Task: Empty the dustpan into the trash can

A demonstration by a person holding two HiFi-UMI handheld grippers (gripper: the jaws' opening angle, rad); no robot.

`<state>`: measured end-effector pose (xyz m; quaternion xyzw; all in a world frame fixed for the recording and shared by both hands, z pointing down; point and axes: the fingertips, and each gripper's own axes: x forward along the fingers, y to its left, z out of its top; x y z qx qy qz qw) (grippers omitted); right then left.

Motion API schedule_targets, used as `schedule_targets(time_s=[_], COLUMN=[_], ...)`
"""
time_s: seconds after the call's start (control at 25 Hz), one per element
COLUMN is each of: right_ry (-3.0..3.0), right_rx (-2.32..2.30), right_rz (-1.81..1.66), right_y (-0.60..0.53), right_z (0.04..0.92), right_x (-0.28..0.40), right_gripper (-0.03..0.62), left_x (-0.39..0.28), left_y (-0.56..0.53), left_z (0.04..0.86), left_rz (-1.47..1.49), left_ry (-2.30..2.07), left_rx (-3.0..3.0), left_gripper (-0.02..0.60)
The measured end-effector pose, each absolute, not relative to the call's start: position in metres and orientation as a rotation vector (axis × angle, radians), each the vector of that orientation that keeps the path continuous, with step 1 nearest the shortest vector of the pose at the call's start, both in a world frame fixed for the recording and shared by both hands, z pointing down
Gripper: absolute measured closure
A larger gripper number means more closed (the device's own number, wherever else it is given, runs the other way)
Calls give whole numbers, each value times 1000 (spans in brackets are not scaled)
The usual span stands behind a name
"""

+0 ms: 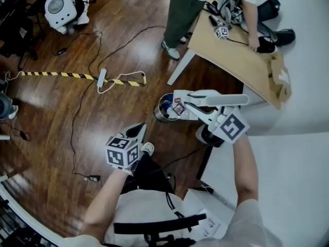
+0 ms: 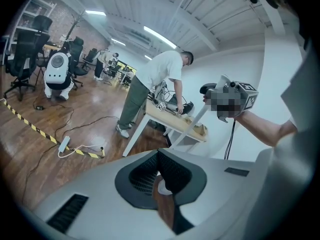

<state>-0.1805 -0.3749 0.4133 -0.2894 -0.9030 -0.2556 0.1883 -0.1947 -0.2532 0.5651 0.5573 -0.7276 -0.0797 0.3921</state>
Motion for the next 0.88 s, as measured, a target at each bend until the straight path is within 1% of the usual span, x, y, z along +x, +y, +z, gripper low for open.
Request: schedule_targets(time_s=[0.52, 0.88], right_ry=[-2534, -2734], right_rx=[-828, -453], right_rz=[-726, -479], right_y=[-370, -472], right_z=[415, 393], right_x=[-183, -165], right_gripper=[494, 494], left_x=[-196, -208], left_y=[-242, -270], left_z=[565, 570], left_rz=[-211, -122], left_ry=[-1854, -1819], left_rx=[1399, 1457], left_gripper=[584, 584])
